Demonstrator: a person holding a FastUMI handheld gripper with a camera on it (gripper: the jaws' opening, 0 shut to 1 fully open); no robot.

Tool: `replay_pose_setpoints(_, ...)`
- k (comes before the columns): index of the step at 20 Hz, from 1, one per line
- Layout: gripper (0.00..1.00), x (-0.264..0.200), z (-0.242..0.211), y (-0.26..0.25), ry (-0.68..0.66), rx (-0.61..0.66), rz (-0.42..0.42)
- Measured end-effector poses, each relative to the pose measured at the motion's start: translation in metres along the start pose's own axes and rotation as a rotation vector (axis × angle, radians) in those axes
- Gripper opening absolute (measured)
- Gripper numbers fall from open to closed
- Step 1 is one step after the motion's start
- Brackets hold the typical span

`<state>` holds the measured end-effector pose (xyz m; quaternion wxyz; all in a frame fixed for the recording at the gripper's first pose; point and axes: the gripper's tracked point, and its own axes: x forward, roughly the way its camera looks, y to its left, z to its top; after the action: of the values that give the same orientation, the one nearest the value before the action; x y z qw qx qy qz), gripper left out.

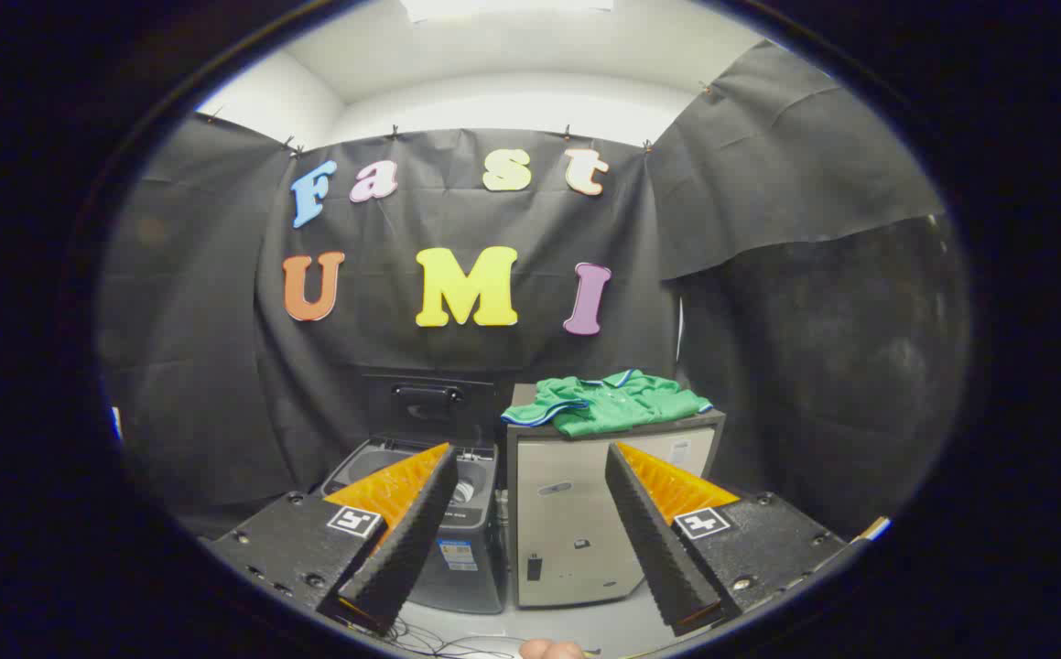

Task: Put the clothes into the washing machine and then close the washing machine lid.

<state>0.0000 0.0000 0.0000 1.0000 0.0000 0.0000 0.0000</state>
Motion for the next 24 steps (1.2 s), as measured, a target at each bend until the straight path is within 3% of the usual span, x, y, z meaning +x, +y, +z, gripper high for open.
replay_pose_setpoints(24,1.00,0.003,0.014,-0.002,-0.001,-0.033,-0.028)
